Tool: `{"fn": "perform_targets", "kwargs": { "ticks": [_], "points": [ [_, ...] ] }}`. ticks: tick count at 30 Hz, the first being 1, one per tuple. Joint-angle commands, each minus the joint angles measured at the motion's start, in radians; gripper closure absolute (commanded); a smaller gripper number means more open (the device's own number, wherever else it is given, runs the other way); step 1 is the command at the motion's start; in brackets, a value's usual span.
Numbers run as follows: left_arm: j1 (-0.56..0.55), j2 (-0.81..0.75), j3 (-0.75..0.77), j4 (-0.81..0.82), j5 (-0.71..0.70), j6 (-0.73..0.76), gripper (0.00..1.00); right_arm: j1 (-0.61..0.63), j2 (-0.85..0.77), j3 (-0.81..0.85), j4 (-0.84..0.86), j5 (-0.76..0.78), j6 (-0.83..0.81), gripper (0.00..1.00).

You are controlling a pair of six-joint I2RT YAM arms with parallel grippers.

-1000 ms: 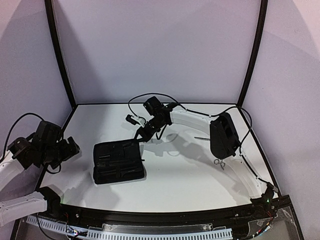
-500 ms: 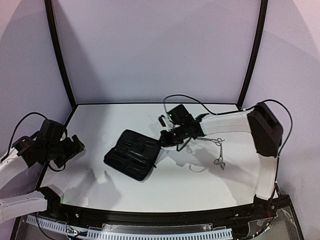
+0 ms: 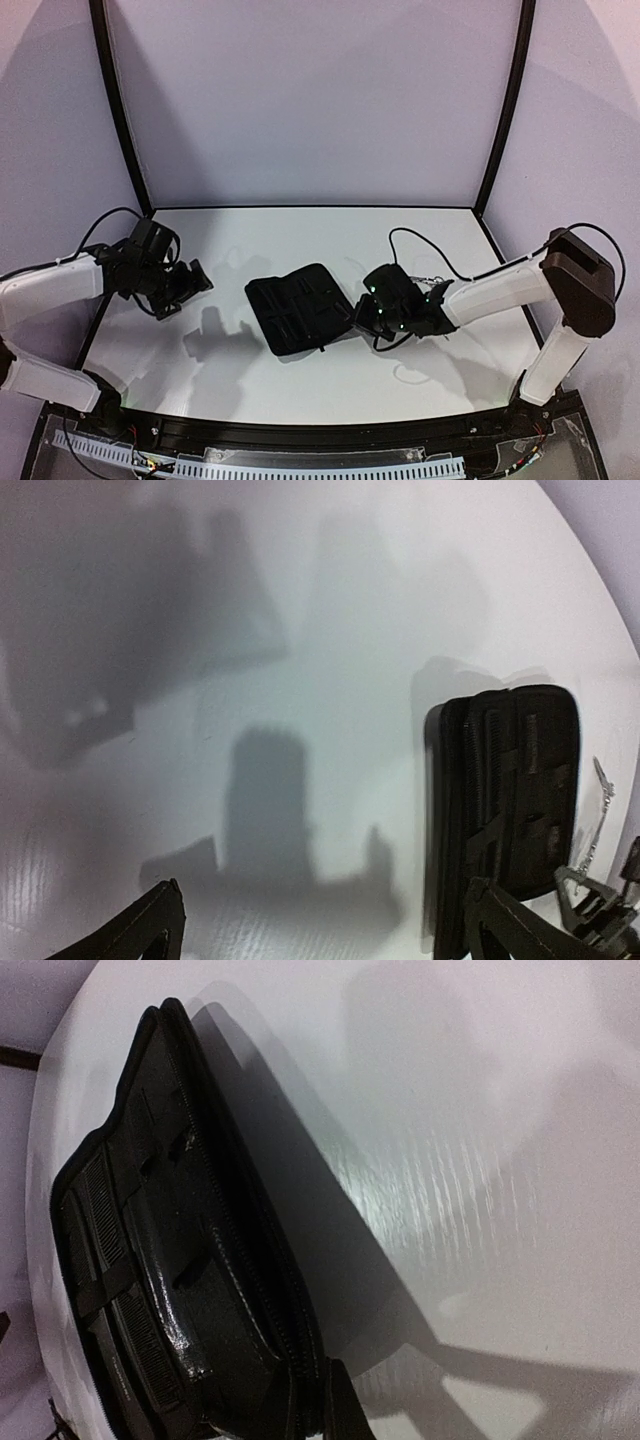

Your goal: Sort the hair-cutting tools

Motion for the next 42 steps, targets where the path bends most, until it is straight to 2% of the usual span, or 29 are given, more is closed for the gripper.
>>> {"fn": "perform_targets", "kwargs": {
  "ticks": [1, 7, 10, 12, 14, 20, 25, 32, 36, 42],
  "points": [
    [-0.004, 0.027, 0.086, 0.029, 0.045, 0.060, 0.01, 0.070, -0.028, -0.050, 0.000, 0.101, 0.198, 0.98],
    [-0.004, 0.023, 0.119, -0.005, 0.031, 0.077, 0.01, 0.098, -0.056, -0.087, 0.033, 0.105, 0.244, 0.83],
    [-0.004, -0.003, 0.108, -0.022, 0.012, 0.082, 0.01, 0.097, -0.088, -0.063, -0.034, 0.121, 0.189, 0.65],
    [-0.004, -0.029, 0.103, -0.037, 0.001, 0.089, 0.01, 0.097, -0.123, -0.027, -0.135, 0.148, 0.123, 0.52],
    [-0.004, -0.055, 0.096, -0.053, -0.026, 0.094, 0.01, 0.094, -0.171, 0.010, -0.259, 0.198, 0.067, 0.36],
    [-0.004, -0.108, 0.073, -0.072, -0.059, 0.099, 0.01, 0.029, -0.306, 0.099, -0.637, 0.273, -0.028, 0.02],
    [-0.004, -0.108, 0.058, -0.051, -0.053, 0.098, 0.01, -0.110, -0.372, 0.121, -0.871, 0.248, -0.097, 0.01],
    [-0.004, -0.082, 0.053, -0.021, -0.028, 0.107, 0.01, -0.372, -0.362, 0.074, -0.806, 0.070, -0.277, 0.04],
    [-0.004, -0.071, 0.049, -0.013, -0.021, 0.110, 0.01, -0.480, -0.273, 0.087, -0.743, -0.010, -0.375, 0.15],
    [-0.004, -0.077, 0.034, -0.016, -0.021, 0.107, 0.01, -0.536, -0.111, 0.151, -0.722, -0.025, -0.440, 0.33]
  ]
}}
